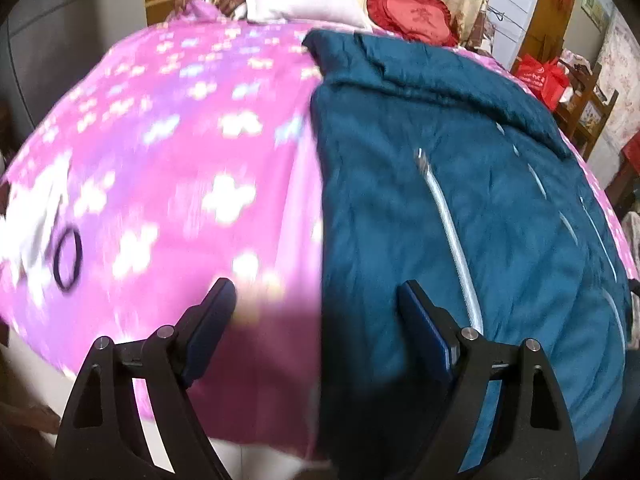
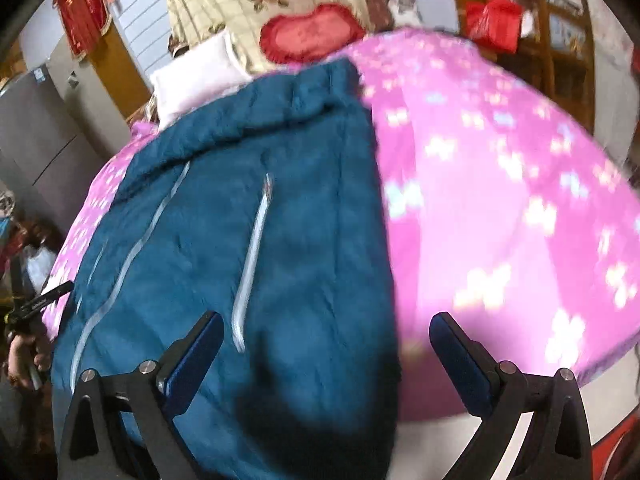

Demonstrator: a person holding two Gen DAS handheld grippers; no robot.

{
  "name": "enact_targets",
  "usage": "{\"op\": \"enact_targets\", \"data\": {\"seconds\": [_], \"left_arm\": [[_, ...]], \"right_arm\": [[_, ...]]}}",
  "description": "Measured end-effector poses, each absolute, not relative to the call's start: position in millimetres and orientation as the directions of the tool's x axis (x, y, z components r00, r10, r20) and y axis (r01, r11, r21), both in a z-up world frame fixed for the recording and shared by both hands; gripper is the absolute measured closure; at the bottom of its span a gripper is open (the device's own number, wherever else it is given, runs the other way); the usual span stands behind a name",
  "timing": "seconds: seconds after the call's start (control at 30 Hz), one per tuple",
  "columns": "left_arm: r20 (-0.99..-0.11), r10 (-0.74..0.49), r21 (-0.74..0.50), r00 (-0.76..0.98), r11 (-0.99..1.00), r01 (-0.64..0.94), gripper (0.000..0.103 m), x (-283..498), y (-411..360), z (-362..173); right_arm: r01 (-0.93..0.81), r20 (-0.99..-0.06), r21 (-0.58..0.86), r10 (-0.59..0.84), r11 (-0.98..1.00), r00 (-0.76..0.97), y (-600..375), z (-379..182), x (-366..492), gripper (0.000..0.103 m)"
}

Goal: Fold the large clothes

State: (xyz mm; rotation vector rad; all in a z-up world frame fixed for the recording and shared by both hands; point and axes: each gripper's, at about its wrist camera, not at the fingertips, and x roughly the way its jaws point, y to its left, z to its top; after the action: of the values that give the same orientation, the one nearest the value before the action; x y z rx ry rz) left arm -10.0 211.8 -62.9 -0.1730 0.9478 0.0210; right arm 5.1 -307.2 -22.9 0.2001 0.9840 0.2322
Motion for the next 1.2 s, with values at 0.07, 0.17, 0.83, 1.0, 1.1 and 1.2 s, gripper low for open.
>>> {"op": "enact_targets", "data": {"seconds": [0.07, 0.17, 0.83, 1.0, 1.1, 1.2], "left_arm": [[-0.789, -0.067, -0.152, 0.611, 0.985, -0.088, 0.019, -23, 212, -61], [-0.786, -0.106, -0.192, 0.610, 0.978, -0.077, 0.019, -31, 210, -62], [-0.800, -0.219, -0.218, 0.559, 0.973, 0.069, 0.019, -95, 195, -72], [-0.802, -0.300, -0.292, 0.516, 0.951, 0.099, 0.024, -102, 187, -85], [-0.784, -0.364, -0.367, 0.502, 0.925, 0.098, 0.038, -93, 190, -89], [-0.770, -0.408, -0.413, 0.491, 0.905, 0.105, 0.061, -87, 185, -85]], "right_arm": [[-0.110, -0.801, 0.234, 0.256, 0.966, 0.541, -306, -33, -1, 0.000], [-0.115, -0.763, 0.234, 0.255, 0.966, 0.595, -304, -36, -10, 0.000], [-0.177, -0.690, 0.412, 0.433, 0.894, 0.580, -301, -57, -55, 0.013], [-0.166, -0.687, 0.450, 0.459, 0.877, 0.563, -302, -66, -52, 0.016], [-0.171, -0.677, 0.473, 0.481, 0.864, 0.556, -304, -67, -52, 0.026], [-0.202, -0.672, 0.479, 0.505, 0.854, 0.542, -302, -61, -56, 0.046]]}}
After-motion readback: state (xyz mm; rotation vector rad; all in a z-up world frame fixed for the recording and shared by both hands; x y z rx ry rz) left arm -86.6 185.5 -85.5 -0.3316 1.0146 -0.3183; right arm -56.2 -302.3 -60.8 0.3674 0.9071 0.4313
